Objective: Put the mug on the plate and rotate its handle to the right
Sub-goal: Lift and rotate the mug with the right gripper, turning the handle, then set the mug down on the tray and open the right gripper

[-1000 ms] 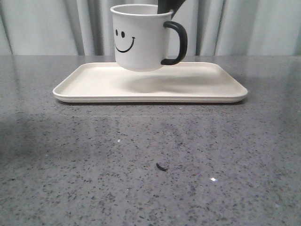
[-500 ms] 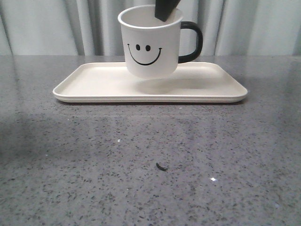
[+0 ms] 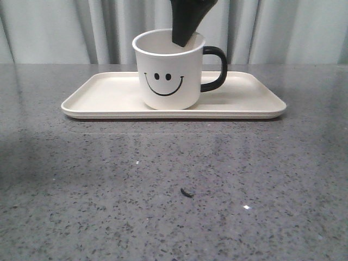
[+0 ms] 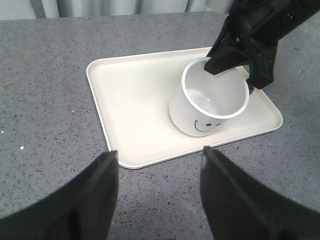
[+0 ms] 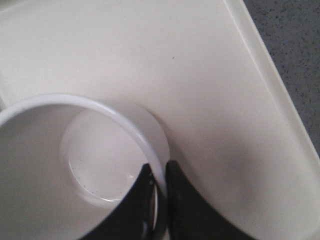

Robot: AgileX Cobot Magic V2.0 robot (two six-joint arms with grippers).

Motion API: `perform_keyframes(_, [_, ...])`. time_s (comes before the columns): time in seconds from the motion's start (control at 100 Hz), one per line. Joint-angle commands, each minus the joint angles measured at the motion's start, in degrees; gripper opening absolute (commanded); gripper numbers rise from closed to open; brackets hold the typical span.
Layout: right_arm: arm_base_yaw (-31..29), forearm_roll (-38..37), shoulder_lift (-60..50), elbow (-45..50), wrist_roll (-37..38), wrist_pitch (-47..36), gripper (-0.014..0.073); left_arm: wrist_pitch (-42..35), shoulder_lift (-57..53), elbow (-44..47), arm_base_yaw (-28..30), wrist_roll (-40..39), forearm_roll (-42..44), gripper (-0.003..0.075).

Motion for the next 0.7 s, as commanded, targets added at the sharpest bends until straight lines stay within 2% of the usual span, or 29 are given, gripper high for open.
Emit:
perform_keyframes(0.0, [-0.09,0.81,-2.8,-1.96,-0.6,3.09,0.0098,-4.17,-0.34,-1.66,-0.54,-0.59,1.21,0.0368])
perform_keyframes(0.39, [-0.09,-2.91,-5.14,-1.96,1.21,-2.68,0.0416,-4.17,-0.34,-1.66,-0.54,-0.59,1.33,0.0368])
perform_keyframes(0.59, [-0.09,-3.54,-8.47,-2.08,2.54,-2.72,0.042,-4.17,-0.34,-1.66,-0.54,-0.59,1.92,0.0368])
perform_keyframes(0.69, [-0.09,-3.1,-10.8,-2.08,3.97,-1.3,0.0349,-4.17,-0.34,-1.66,-0.54,-0.59,2.74,0.0368])
